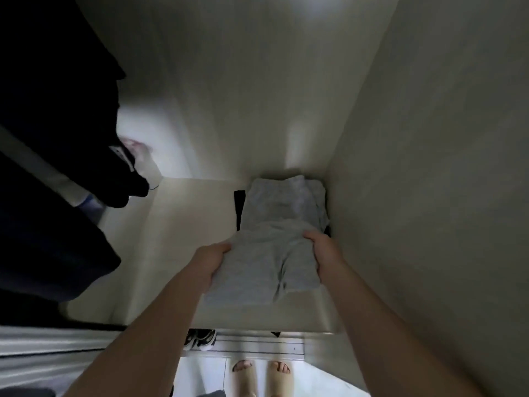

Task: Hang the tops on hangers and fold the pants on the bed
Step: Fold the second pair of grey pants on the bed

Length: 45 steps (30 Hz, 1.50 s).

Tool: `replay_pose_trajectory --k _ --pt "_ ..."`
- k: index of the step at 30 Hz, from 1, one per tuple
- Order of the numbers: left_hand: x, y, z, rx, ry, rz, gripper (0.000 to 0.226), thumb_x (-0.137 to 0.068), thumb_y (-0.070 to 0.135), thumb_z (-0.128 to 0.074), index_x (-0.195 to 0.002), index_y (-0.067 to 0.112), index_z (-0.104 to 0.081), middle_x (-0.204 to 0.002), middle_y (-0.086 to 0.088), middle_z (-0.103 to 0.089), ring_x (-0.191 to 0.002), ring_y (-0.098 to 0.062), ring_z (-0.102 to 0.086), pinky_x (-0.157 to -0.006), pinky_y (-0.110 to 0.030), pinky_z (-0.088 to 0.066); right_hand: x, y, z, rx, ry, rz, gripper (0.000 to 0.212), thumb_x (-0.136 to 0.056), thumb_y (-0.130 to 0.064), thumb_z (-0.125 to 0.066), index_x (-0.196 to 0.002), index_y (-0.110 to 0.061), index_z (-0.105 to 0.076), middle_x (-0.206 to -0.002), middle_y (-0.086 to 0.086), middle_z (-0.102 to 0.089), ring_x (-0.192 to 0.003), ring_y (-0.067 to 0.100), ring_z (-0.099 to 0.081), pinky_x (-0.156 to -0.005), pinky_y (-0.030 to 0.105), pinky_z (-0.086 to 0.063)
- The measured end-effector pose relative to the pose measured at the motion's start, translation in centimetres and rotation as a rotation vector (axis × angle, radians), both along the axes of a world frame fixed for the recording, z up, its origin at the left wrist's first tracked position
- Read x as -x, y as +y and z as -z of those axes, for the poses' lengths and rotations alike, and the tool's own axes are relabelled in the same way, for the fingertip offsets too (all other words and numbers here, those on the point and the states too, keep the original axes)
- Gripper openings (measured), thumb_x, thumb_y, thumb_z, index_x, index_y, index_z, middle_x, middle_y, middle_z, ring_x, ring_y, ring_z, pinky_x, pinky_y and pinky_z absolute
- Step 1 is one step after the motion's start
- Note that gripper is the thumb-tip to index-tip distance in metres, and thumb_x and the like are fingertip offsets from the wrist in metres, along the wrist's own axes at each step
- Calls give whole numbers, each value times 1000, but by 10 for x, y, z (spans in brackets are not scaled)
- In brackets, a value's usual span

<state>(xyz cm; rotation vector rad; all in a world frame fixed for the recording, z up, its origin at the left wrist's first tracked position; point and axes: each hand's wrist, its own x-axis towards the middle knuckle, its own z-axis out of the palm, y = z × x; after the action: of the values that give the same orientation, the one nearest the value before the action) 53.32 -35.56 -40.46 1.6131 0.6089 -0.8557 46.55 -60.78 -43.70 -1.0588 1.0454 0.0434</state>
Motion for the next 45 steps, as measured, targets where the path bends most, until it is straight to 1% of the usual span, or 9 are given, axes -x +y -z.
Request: replay_pose_trajectory --k 5,10,14,17,20,25,31,38,45 --pt "-56 -46 -13 58 -211 34 34 -84 24 -72 -111 2 -71 -98 -12 -73 -89 -28 -71 -85 -44 -59 -31 -19 -53 105 -45 31 58 -64 -27 -78 -117 -6 -67 -108 14 -73 -93 31 -72 -74 37 -59" --pt "-98 -84 0 82 -570 120 23 -98 21 -61 -119 13 -68 -111 -4 -71 -100 -22 -67 -88 -36 -54 -54 -39 -58 637 -122 16 5 -93 -17 -64 -98 -16 -66 -85 -5 -66 -79 13 -63 -63 18 -46" --pt "-119 -98 49 -95 -533 319 43 -95 29 -61 -131 8 -54 -120 -9 -63 -101 -29 -61 -81 -41 -49 -61 -51 -5 822 159 -115 31 -93 -16 -61 -123 -8 -59 -112 16 -67 -108 36 -63 -87 37 -47" --pt "-115 -97 83 -454 -398 583 70 -93 38 -60 -153 16 -31 -145 -16 -44 -129 -39 -46 -102 -50 -43 -56 -39 28 934 271 -287 64 -90 -10 -64 -148 -4 -37 -143 22 -47 -134 39 -44 -107 42 -37" --pt "-99 -100 101 -743 -841 676 59 -95 38 -47 -150 20 -40 -154 -14 -39 -141 -39 -34 -110 -52 -38 -51 -22 51 1229 276 -449 73 -90 -19 -66 -155 -21 -32 -159 14 -27 -147 36 -23 -115 55 -24" --pt "-97 -121 142 -730 -1087 1026 60 -92 56 -32 -151 44 -30 -166 -5 -19 -150 -42 -19 -112 -62 -28 -66 -28 88 1311 372 -848 65 -101 -52 -40 -156 -49 -6 -167 -1 20 -153 33 15 -116 68 -12" --pt "-129 -145 177 -779 -1069 1035 59 -97 65 -24 -154 50 -17 -169 2 4 -153 -40 2 -116 -67 -19 -110 -51 128 1421 416 -921 72 -90 -67 -2 -157 -43 9 -167 7 17 -152 42 9 -118 66 -8" --pt "-156 -155 191 -709 -938 1133 61 -100 65 -22 -154 53 4 -163 9 29 -152 -34 18 -120 -62 -8 -133 -70 150 1423 450 -1007 73 -99 -66 -22 -154 -42 19 -165 7 24 -152 42 13 -122 59 1" --pt "-116 -135 185 -724 -961 1049 74 -91 67 -11 -158 38 -17 -169 -1 -1 -154 -38 -5 -117 -61 -20 -100 -44 128 1422 490 -999 72 -100 -62 -25 -157 -38 12 -164 5 28 -153 36 12 -120 60 -3"
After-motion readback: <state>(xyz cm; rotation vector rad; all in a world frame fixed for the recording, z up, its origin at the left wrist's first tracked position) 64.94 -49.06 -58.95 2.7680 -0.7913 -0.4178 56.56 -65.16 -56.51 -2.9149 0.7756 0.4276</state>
